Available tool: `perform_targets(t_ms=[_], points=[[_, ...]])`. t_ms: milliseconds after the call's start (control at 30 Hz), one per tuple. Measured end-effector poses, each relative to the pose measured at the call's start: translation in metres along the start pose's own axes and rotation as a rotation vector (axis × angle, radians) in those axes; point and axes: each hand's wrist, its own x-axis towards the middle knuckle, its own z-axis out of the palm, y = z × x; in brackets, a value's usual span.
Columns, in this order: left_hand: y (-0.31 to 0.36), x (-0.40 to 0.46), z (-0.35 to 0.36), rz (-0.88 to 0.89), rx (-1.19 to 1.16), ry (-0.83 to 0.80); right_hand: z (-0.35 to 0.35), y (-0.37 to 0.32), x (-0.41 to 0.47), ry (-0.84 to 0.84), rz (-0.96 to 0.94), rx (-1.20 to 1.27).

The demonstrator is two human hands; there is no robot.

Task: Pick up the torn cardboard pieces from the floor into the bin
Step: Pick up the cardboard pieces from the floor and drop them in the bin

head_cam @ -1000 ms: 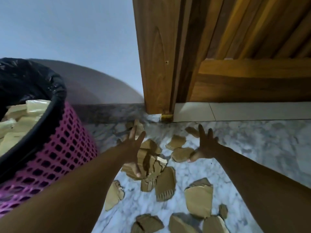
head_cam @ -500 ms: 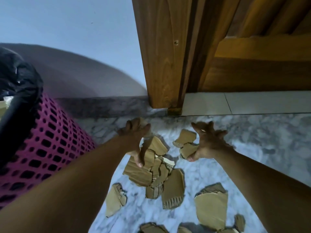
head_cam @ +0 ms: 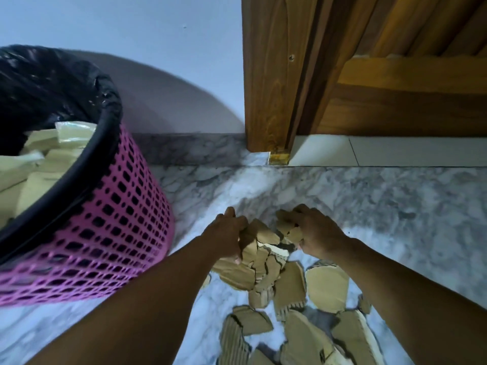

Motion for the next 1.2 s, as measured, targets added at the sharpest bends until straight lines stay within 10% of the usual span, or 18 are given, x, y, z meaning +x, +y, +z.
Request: perform_targets(t_ms=[567,767,1200], points=[[-0.002,-0.09,0.021,-0.084,-0.449,-0.201,-0.021,-0.014,-0.102,-0.268,0.41,0.597],[-0.003,-0.105,0.036,-0.144,-0.478,-0.265,0.009,-0.035,-0.117,-0.326,0.41,0.473],[0.043,-0.136,0.102,-0.236,-0.218,0.131,0.05,-0.054,-0.128,-0.167,0.479,0.279]])
